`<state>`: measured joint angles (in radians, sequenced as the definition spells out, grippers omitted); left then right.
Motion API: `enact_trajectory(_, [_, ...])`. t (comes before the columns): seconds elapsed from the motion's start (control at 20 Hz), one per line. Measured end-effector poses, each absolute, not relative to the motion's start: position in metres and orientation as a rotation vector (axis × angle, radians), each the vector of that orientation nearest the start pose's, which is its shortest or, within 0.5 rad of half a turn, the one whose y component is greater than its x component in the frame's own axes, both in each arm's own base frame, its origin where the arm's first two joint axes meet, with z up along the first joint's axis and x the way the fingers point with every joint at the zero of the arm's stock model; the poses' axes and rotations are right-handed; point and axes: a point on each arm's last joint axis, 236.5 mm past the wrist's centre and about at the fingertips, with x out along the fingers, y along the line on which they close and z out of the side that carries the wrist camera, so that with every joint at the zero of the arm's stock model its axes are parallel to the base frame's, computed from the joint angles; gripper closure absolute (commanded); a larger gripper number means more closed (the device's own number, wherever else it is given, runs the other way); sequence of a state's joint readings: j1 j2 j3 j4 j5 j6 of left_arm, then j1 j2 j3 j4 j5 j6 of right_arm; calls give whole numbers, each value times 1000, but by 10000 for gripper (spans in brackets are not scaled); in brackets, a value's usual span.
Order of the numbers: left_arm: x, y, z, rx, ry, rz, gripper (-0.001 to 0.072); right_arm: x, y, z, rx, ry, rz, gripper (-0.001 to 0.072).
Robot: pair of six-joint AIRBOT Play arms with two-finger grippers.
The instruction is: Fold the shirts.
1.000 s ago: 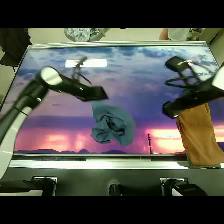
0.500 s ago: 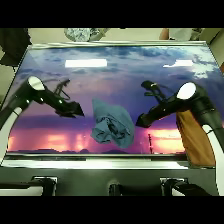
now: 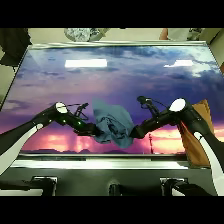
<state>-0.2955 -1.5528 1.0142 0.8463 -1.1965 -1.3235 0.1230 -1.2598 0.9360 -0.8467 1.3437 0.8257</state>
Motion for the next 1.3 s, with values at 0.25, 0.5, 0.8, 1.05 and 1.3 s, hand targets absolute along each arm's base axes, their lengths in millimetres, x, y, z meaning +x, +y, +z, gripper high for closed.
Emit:
enact_trajectory(0.25, [280,-252,-95,-329,1640,-675,680,278,189,-17,96,1292,970,10])
enact_trajectory(0.5, [284,-255,-97,-326,1619,-665,684,287,190,-23,130,1271,924,671])
enact_trajectory(0.8, [319,-246,-44,-182,1416,-686,685,302,190,4,56,1155,942,671])
enact_trajectory(1.05, [384,-223,177,20,804,-646,685,355,177,187,-217,623,838,670])
enact_trajectory(1.3, [326,-175,441,-23,166,-568,685,287,148,435,-336,-15,627,670])
